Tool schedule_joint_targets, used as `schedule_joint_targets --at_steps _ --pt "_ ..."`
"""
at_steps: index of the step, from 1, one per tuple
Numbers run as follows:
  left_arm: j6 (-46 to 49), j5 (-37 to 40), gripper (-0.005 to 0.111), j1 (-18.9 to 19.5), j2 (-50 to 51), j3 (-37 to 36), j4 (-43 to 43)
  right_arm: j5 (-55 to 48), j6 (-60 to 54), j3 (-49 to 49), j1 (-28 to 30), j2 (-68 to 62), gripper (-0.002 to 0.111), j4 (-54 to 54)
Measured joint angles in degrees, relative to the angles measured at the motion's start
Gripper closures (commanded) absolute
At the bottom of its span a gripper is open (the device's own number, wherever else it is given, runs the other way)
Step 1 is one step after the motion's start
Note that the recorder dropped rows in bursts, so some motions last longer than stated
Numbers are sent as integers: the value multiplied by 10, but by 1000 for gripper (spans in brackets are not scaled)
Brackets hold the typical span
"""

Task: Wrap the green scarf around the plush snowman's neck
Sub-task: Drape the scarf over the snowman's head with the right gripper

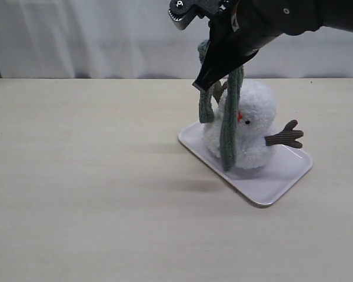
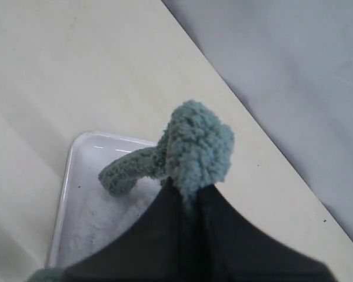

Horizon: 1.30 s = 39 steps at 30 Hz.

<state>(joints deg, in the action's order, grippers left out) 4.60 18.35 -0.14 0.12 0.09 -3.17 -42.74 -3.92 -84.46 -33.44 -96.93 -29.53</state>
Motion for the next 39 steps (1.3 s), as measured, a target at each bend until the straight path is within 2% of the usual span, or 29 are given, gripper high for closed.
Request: schedule_joint_targets --at_steps 8,16,21,33,39 --pt "0 0 107 0 0 0 0 -27 0 0 -2 7 104 -2" --pt "0 0 107 0 0 0 0 -12 -20 0 -54 45 104 7" --pt "0 0 107 0 0 0 0 -17 -24 0 -59 60 104 7" --pt "0 0 107 0 0 0 0 -27 -14 65 42 56 104 5" --pt "0 0 107 0 0 0 0 6 -13 66 59 56 104 5"
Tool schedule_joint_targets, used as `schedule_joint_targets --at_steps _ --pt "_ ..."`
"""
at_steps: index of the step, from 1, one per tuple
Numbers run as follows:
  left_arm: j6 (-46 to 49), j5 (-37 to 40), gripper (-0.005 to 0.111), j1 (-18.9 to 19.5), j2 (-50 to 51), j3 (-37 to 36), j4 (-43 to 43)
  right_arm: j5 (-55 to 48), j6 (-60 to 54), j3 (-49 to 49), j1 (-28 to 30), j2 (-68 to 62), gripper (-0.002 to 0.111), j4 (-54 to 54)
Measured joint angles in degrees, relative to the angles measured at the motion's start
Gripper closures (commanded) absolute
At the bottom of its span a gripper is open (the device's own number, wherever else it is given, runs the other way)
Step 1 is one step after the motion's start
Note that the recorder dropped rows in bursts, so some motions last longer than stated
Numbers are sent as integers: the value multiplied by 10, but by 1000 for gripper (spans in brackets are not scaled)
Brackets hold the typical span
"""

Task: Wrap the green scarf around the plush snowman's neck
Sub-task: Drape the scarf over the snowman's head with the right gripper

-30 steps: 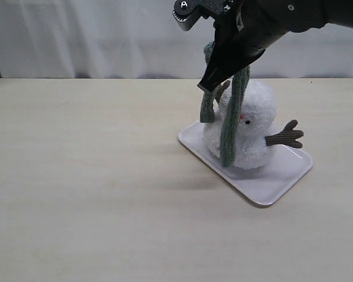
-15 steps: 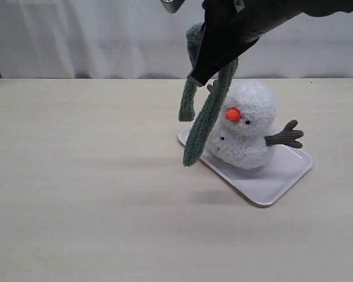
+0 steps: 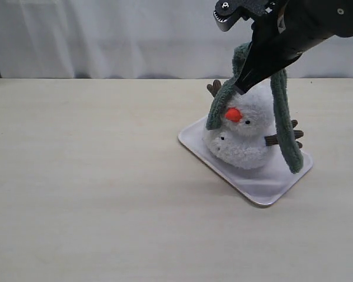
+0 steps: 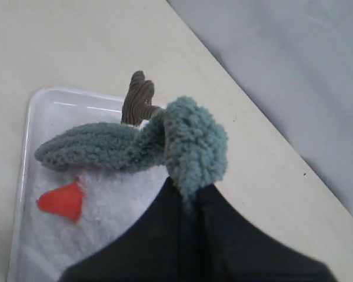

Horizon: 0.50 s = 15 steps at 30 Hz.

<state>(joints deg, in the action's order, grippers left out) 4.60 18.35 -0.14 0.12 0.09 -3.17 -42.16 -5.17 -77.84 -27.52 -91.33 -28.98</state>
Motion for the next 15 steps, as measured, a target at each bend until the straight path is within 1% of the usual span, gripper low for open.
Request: schedule_joint_targets --at_steps 8,15 --pt "0 0 107 0 0 0 0 63 0 0 1 0 104 42" --pt "0 0 107 0 0 0 0 76 0 17 1 -2 104 28"
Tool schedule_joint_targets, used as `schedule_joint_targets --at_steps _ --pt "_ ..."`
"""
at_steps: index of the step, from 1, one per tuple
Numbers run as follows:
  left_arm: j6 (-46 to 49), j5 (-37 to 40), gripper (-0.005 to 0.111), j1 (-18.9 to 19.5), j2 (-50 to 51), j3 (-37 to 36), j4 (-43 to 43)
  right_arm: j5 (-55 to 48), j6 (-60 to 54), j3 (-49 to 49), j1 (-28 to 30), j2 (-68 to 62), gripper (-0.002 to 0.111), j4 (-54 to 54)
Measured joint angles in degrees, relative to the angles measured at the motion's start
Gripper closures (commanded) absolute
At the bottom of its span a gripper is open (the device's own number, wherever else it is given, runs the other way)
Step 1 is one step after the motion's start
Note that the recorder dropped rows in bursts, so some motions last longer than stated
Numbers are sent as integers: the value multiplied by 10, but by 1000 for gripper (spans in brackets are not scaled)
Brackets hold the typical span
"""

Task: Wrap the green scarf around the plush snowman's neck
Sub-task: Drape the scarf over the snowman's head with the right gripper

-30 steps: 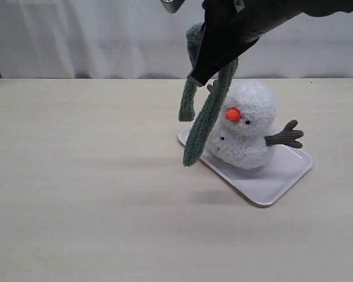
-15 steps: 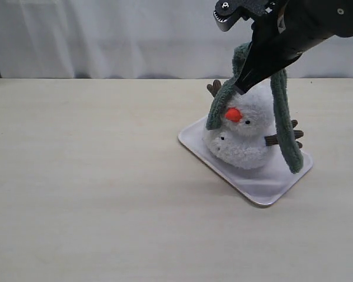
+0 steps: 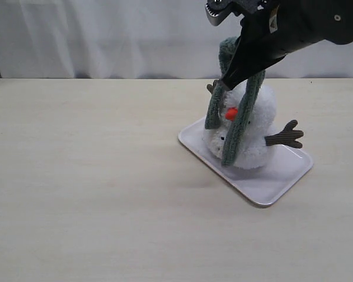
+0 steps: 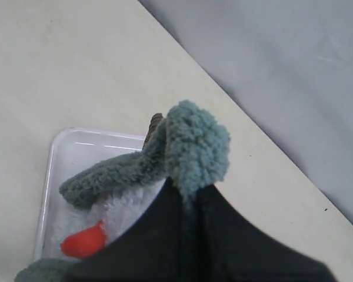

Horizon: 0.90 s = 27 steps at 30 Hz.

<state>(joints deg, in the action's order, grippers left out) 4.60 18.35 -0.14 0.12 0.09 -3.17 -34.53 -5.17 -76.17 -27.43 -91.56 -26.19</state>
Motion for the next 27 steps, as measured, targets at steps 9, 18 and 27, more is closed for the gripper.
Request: schedule_joint_targets --at_steps 9,18,27 --pt "0 0 107 0 0 0 0 1 55 3 0 -35 104 -79" --pt "-1 0 107 0 0 0 0 -19 144 3 0 -57 104 -203" --pt "-1 0 107 0 0 0 0 -21 148 3 66 -89 99 -156"
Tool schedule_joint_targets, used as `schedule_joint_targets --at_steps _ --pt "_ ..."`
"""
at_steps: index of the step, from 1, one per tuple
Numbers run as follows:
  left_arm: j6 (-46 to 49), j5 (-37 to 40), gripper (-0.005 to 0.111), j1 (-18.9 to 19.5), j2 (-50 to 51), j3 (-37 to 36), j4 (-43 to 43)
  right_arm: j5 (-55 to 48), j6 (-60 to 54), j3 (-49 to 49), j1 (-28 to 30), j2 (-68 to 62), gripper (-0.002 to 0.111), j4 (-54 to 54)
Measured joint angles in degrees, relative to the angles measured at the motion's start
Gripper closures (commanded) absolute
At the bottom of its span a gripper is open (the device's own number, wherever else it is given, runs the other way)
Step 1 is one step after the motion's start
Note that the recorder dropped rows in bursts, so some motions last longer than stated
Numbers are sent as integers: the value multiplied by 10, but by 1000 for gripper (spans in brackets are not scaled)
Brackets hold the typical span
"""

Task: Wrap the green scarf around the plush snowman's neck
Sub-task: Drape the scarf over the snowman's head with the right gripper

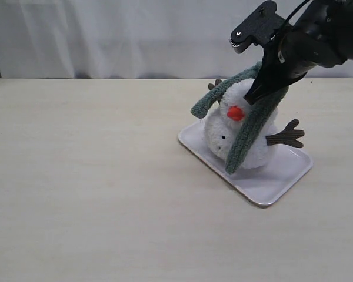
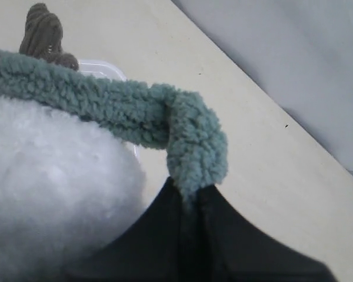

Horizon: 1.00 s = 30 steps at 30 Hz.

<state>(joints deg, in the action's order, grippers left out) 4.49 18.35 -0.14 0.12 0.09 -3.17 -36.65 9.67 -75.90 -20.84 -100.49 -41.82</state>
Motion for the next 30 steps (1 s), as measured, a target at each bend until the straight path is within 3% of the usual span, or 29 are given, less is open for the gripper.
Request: schedule_joint_targets --at_steps 6,10,19,30 --pt "0 0 107 0 0 0 0 13 0 0 2 -8 68 19" --pt "0 0 107 0 0 0 0 -10 2 0 2 -8 56 21" --pt "0 0 107 0 0 0 0 -120 -15 -69 13 -8 54 136" --pt "0 0 107 0 0 0 0 -151 -33 -95 17 -8 54 183"
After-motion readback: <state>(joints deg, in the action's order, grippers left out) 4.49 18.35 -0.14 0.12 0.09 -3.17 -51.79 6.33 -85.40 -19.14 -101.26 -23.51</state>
